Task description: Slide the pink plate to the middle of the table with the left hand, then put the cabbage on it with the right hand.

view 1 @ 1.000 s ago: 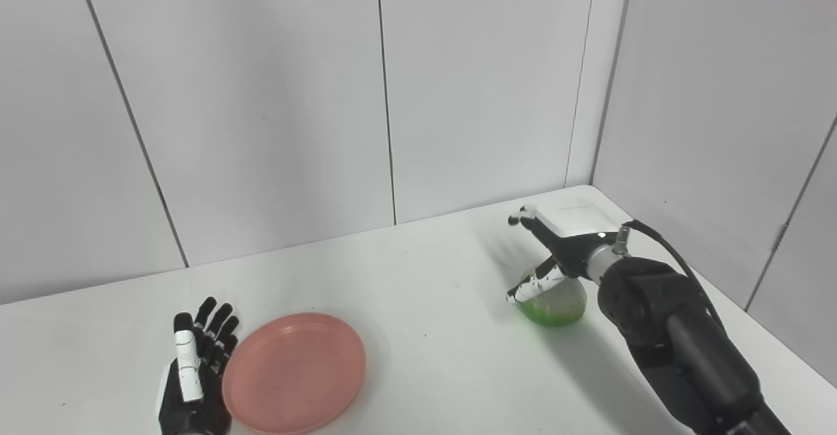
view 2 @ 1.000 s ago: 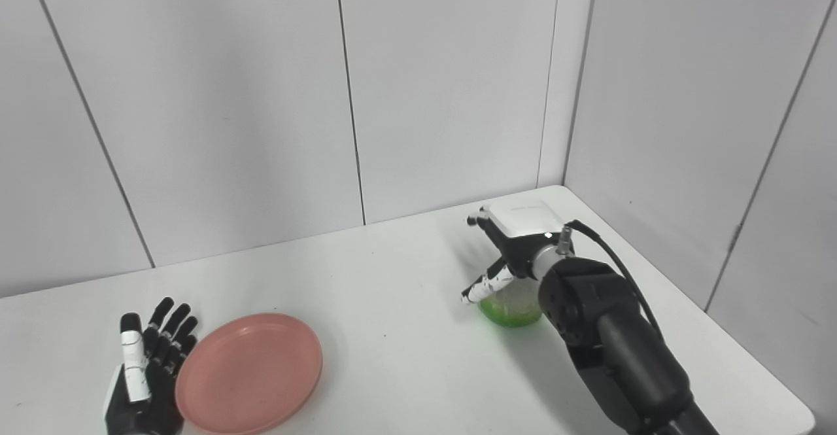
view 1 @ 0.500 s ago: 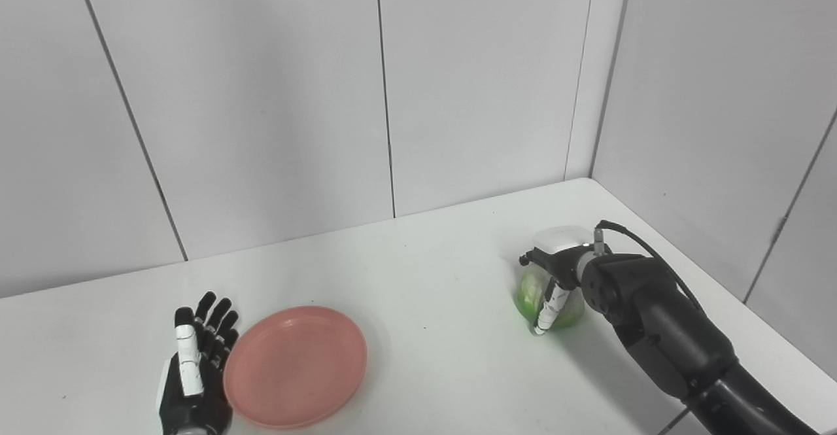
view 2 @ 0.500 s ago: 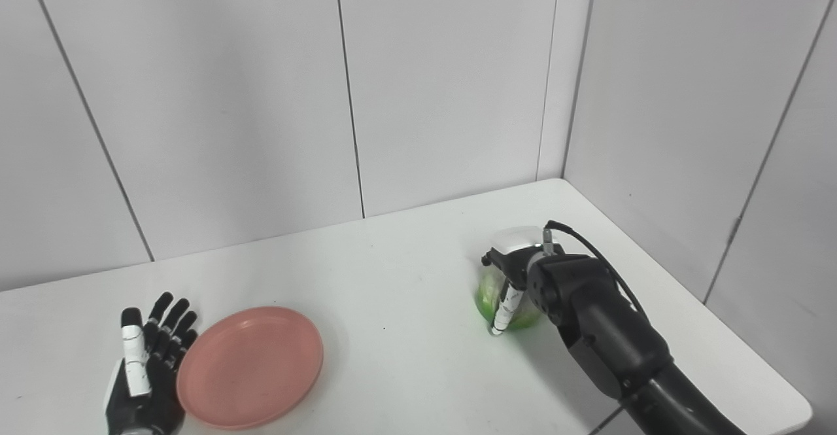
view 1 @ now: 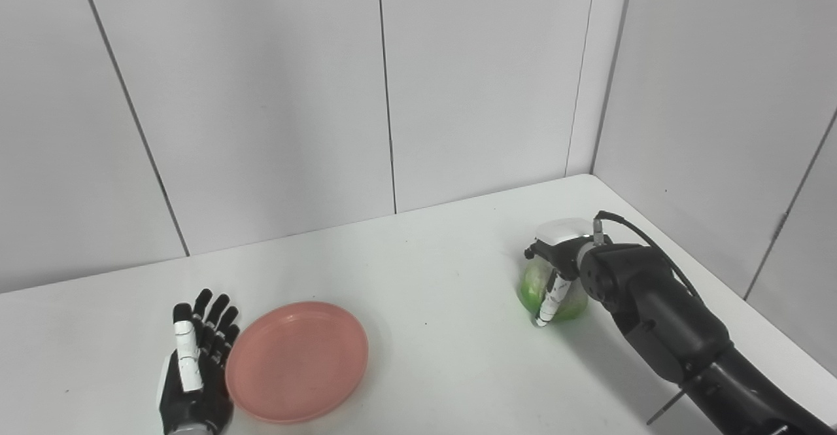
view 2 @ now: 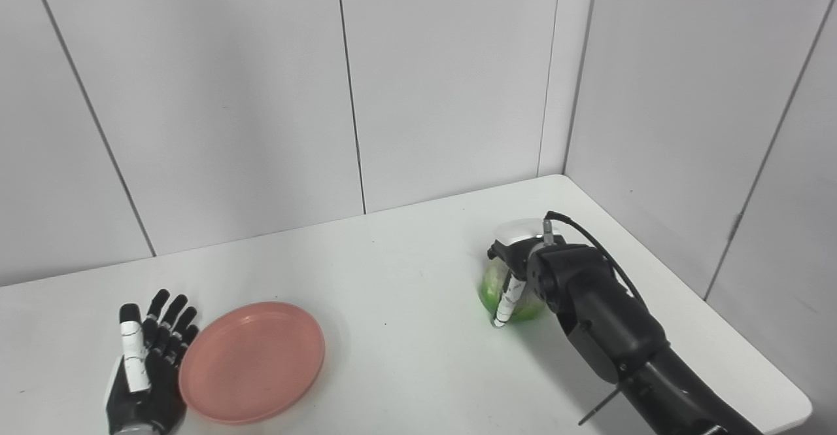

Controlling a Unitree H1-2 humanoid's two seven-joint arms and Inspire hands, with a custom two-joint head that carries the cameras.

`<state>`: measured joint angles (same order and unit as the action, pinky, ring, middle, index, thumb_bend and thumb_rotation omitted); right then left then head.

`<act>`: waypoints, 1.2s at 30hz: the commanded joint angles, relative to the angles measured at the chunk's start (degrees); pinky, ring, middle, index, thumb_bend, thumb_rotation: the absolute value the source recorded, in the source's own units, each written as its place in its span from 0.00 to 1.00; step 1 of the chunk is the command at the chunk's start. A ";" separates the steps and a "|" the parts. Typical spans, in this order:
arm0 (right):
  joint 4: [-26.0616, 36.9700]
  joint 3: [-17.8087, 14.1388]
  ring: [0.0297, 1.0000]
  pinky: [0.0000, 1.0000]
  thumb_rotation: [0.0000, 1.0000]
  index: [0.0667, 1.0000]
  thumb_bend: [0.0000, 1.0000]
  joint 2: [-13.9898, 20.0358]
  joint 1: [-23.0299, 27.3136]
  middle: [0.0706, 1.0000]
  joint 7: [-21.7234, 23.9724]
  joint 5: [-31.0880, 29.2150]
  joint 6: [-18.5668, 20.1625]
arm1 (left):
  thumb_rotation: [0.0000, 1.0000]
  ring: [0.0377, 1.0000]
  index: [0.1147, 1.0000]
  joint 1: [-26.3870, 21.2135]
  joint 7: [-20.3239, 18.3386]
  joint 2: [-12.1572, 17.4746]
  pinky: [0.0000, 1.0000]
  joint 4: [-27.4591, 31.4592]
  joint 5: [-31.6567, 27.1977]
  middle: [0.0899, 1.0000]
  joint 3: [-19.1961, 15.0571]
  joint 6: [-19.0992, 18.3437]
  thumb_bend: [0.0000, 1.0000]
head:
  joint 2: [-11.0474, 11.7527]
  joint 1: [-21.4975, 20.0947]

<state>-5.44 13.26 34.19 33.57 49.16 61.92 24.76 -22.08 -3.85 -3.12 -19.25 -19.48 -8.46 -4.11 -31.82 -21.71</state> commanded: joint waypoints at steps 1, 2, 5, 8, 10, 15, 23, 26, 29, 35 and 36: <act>-1.14 -0.76 0.83 0.59 0.27 0.85 1.00 0.67 -0.06 0.95 -0.67 -2.14 1.47 | 0.88 0.93 0.93 0.05 -0.18 0.05 1.00 -0.10 -0.54 0.93 -0.17 -1.83 0.90 | -0.11 0.04; -1.14 -1.46 0.81 0.59 0.25 0.84 1.00 0.40 -0.40 0.92 -1.84 -3.36 1.45 | 0.88 0.93 0.93 0.05 -0.26 0.07 1.00 -0.11 -0.60 0.93 -0.17 -1.86 0.89 | -0.16 0.06; -0.88 -3.14 0.57 0.49 0.17 0.78 1.00 -0.32 -1.39 0.64 -4.70 -6.47 1.72 | 0.87 0.92 0.92 -0.04 -0.01 -0.02 1.00 -0.26 -0.85 0.92 -0.34 -2.01 0.90 | -0.16 0.06; -0.66 -3.56 0.39 0.32 0.05 0.68 0.74 -0.62 -2.15 0.49 -7.13 -9.03 1.28 | 0.87 0.92 0.92 -0.17 0.03 0.23 1.00 -0.55 -0.81 0.92 -0.25 -1.95 0.90 | -0.23 0.15; -0.72 -3.03 0.32 0.26 0.01 0.53 0.57 -0.47 -2.37 0.43 -8.39 -9.74 0.82 | 0.87 0.93 0.93 -0.30 -0.19 0.45 1.00 -1.07 -0.68 0.93 -0.18 -1.65 0.91 | -0.38 0.24; -0.27 -0.95 0.31 0.24 0.00 0.47 0.53 0.70 -2.11 0.42 -9.31 -10.58 -0.01 | 0.87 0.93 0.92 -0.44 -0.26 0.38 1.00 -1.49 -1.05 0.93 -0.36 -1.71 0.91 | -0.61 0.37; 1.30 1.34 0.38 0.27 0.00 0.45 0.52 3.04 -1.12 0.49 -9.33 -12.23 -1.30 | 0.87 0.92 0.91 -0.57 0.04 -0.05 1.00 -1.64 -0.41 0.93 -0.05 -1.52 0.89 | -0.91 0.82; 1.87 1.59 0.38 0.28 0.00 0.45 0.52 3.55 -0.71 0.49 -9.94 -13.07 -1.48 | 0.88 0.92 0.92 -0.53 0.00 -0.19 1.00 -1.56 0.15 0.94 0.41 -1.07 0.89 | -1.11 1.52; 2.98 0.81 0.37 0.27 0.00 0.48 0.51 3.44 -0.42 0.48 -10.73 -14.54 -1.22 | 0.87 0.92 0.92 -0.48 0.72 -0.75 1.00 -1.32 0.29 0.94 0.43 -1.30 0.89 | -1.49 2.76; 7.68 -0.48 0.37 0.25 0.00 0.47 0.52 2.46 0.62 0.49 -11.13 -19.39 -1.14 | 0.87 0.90 0.90 -0.23 2.03 -1.63 0.99 -0.96 1.05 0.91 0.61 -1.59 0.90 | -2.09 4.70; 8.83 -0.25 0.37 0.25 0.00 0.48 0.52 2.31 1.13 0.49 -10.87 -19.77 -1.24 | 0.88 0.90 0.89 -0.19 2.30 -1.81 0.98 -1.01 1.32 0.91 0.66 -1.60 0.89 | -2.20 5.01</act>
<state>1.01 13.85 36.12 31.05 39.35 42.69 24.40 -22.34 -2.63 -3.92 -19.46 -18.78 -8.14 -3.98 -34.10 -16.79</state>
